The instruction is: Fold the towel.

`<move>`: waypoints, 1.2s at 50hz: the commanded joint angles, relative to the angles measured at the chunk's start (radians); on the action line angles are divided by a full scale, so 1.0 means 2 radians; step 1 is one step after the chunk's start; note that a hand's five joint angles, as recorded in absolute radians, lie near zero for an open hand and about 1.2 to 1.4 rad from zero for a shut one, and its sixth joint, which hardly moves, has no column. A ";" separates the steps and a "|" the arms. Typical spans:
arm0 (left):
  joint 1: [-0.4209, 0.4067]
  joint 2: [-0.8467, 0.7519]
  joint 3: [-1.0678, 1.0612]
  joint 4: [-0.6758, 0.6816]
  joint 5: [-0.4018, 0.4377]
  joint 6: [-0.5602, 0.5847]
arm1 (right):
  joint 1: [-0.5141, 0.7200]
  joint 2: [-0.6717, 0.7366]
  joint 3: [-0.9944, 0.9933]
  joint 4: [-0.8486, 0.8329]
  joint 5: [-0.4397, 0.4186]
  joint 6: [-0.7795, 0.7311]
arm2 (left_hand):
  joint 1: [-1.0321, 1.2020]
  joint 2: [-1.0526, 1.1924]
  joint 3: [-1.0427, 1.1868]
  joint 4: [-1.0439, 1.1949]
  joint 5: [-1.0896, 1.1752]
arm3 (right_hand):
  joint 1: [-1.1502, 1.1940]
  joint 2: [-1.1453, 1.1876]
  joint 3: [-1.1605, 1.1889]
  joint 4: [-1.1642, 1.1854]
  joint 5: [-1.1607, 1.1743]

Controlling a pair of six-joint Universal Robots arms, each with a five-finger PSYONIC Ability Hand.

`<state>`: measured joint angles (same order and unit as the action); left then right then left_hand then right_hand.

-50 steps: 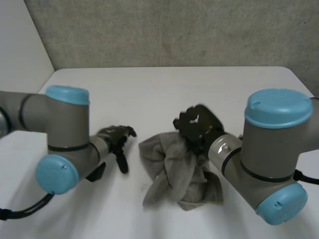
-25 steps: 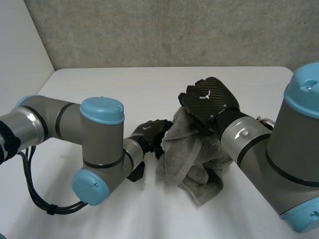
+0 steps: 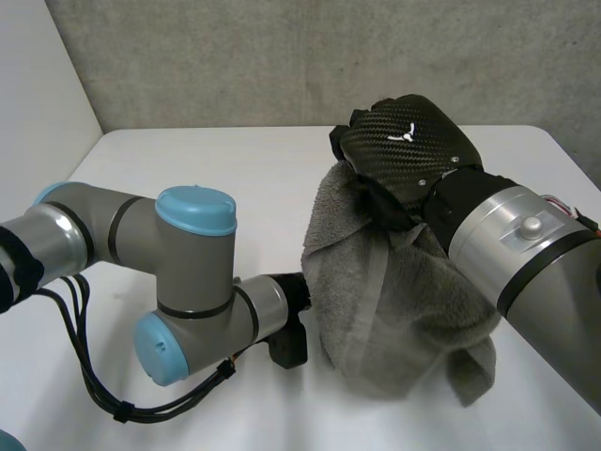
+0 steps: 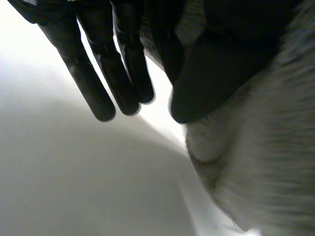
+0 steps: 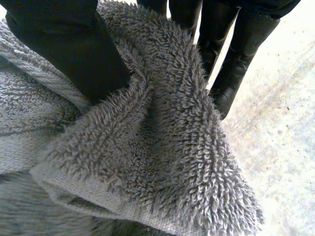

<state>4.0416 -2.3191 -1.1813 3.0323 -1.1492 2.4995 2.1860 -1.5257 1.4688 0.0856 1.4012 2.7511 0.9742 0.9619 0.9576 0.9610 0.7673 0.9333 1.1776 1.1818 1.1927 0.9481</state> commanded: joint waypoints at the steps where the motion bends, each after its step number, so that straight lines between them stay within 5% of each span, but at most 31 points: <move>1: 0.008 0.017 0.005 -0.003 -0.064 -0.003 | -0.010 -0.003 -0.007 -0.003 -0.002 -0.001 | 0.211 0.217 0.219 0.218 0.227 | 0.231 0.109 0.107 0.102 0.137; 6: 0.058 0.090 -0.002 -0.014 -0.134 0.009 | -0.032 -0.003 -0.009 -0.008 -0.003 0.003 | 0.211 0.217 0.219 0.218 0.227 | 0.231 0.109 0.107 0.102 0.137; 15: 0.086 0.193 -0.057 -0.015 -0.171 0.066 | -0.073 0.003 0.013 -0.104 -0.005 0.114 | 0.211 0.217 0.219 0.218 0.227 | 0.231 0.109 0.107 0.102 0.137; 24: 0.083 0.299 -0.160 0.018 -0.195 0.133 | -0.088 0.090 -0.015 -0.029 -0.023 0.137 | 0.211 0.217 0.219 0.218 0.227 | 0.231 0.109 0.107 0.102 0.137; 28: 0.082 0.297 -0.180 0.040 -0.195 0.133 | -0.084 0.132 -0.040 0.035 -0.023 0.105 | 0.204 0.210 0.212 0.210 0.220 | 0.231 0.109 0.107 0.102 0.137; 30: 0.082 0.288 -0.189 0.046 -0.198 0.135 | -0.084 0.138 -0.043 0.039 -0.026 0.096 | -0.274 -0.268 -0.266 -0.267 -0.258 | 0.231 0.109 0.107 0.102 0.137; 32: 0.082 0.281 -0.189 0.045 -0.199 0.138 | -0.084 0.144 -0.044 0.039 -0.027 0.088 | -0.312 -0.306 -0.304 -0.306 -0.296 | 0.174 0.052 0.050 0.044 0.079; 33: 0.082 0.275 -0.190 0.047 -0.199 0.142 | -0.083 0.150 -0.043 0.040 -0.027 0.082 | -0.313 -0.307 -0.305 -0.306 -0.297 | -0.029 -0.151 -0.153 -0.158 -0.123; 34: 0.082 0.274 -0.190 0.047 -0.199 0.142 | -0.083 0.150 -0.043 0.040 -0.027 0.082 | -0.313 -0.307 -0.305 -0.306 -0.297 | -0.031 -0.153 -0.155 -0.160 -0.125; 35: 0.082 0.269 -0.190 0.047 -0.200 0.145 | -0.078 0.156 -0.044 0.040 -0.025 0.079 | -0.313 -0.307 -0.305 -0.306 -0.297 | -0.195 -0.317 -0.319 -0.325 -0.290; 36: 0.082 0.269 -0.190 0.047 -0.200 0.145 | -0.071 0.159 -0.045 0.042 -0.022 0.078 | -0.313 -0.307 -0.305 -0.306 -0.297 | -0.240 -0.362 -0.364 -0.370 -0.335; 45: 0.057 0.228 -0.187 0.050 -0.225 0.168 | -0.074 0.133 -0.034 0.044 -0.016 0.072 | -0.317 -0.311 -0.309 -0.311 -0.301 | -0.249 -0.372 -0.374 -0.379 -0.344; 53: 0.056 0.207 -0.182 0.051 -0.236 0.207 | -0.137 0.080 -0.004 0.042 0.015 -0.035 | -0.326 -0.320 -0.318 -0.319 -0.310 | -0.232 -0.354 -0.356 -0.362 -0.327; 60: 0.088 0.170 -0.168 0.071 -0.236 0.278 | -0.041 0.076 0.025 0.038 0.017 -0.030 | -0.316 -0.310 -0.308 -0.309 -0.300 | -0.232 -0.354 -0.356 -0.362 -0.327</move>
<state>4.1675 -1.9211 -1.5407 3.1404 -1.6229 2.9514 1.9560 -1.3725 1.4833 0.1665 1.4300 2.6711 0.3013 0.2940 0.2942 0.2938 0.1176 0.3768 0.4225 0.4147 0.4056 0.2297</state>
